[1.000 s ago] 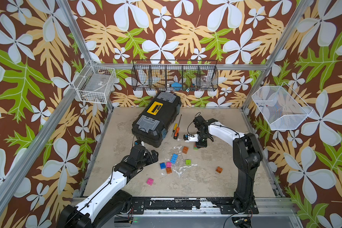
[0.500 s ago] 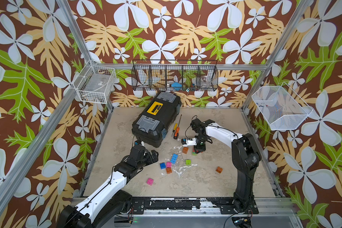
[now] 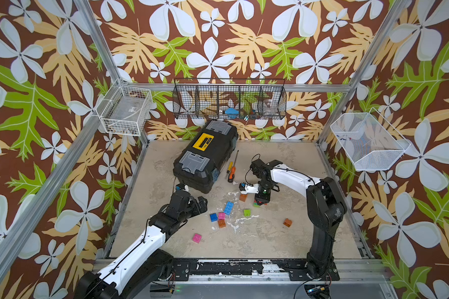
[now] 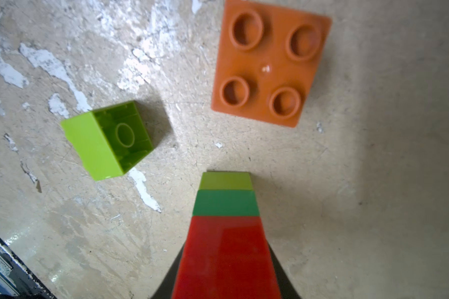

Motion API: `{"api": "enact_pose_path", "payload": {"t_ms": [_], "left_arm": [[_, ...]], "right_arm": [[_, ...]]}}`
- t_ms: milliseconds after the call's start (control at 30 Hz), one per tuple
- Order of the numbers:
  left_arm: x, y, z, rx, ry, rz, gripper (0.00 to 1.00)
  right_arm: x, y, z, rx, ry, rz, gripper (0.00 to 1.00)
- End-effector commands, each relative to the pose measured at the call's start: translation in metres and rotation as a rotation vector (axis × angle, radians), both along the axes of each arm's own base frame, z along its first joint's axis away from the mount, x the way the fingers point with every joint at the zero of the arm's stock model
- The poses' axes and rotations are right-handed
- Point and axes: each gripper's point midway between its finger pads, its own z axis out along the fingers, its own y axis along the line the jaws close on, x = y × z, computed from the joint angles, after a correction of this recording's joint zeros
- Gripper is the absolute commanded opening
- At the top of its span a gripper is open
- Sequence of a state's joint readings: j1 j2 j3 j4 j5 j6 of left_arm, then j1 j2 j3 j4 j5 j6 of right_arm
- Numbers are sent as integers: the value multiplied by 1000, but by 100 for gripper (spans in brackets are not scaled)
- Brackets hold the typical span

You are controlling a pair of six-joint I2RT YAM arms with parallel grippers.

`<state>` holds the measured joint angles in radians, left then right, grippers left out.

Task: Assemble the letter h with lego
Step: Assemble the lego brick with the lego brick.

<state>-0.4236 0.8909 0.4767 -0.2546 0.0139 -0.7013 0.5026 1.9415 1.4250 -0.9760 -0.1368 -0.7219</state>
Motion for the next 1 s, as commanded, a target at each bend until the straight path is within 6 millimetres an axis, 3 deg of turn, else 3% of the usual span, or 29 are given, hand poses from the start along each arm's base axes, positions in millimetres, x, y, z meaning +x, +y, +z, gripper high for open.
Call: {"api": "enact_pose_path", "payload": {"t_ms": [0, 200, 267, 300, 500, 533, 567, 767, 967], "left_arm": [[2, 1, 2, 8, -11, 4, 100], [2, 1, 1, 10, -7, 4, 100], [2, 1, 1, 11, -7, 4, 100], [2, 1, 1, 11, -7, 4, 100], [2, 2, 1, 14, -6, 6, 100], [2, 2, 1, 14, -6, 6, 100], [2, 2, 1, 13, -6, 6, 100], [2, 1, 1, 13, -5, 5, 100], [2, 1, 0, 15, -2, 4, 100]], "right_arm": [[3, -8, -5, -50, -31, -45, 15], [-10, -7, -10, -42, 2, -48, 25], [-9, -4, -6, -26, 3, -50, 31], [-8, -2, -3, -14, 2, -49, 38], [1, 4, 12, 3, -38, -53, 40], [1, 6, 13, 8, -39, -52, 73], [2, 6, 15, 12, -44, -54, 100], [2, 15, 31, 55, -59, -60, 100], [5, 33, 78, 191, -129, -105, 100]]}}
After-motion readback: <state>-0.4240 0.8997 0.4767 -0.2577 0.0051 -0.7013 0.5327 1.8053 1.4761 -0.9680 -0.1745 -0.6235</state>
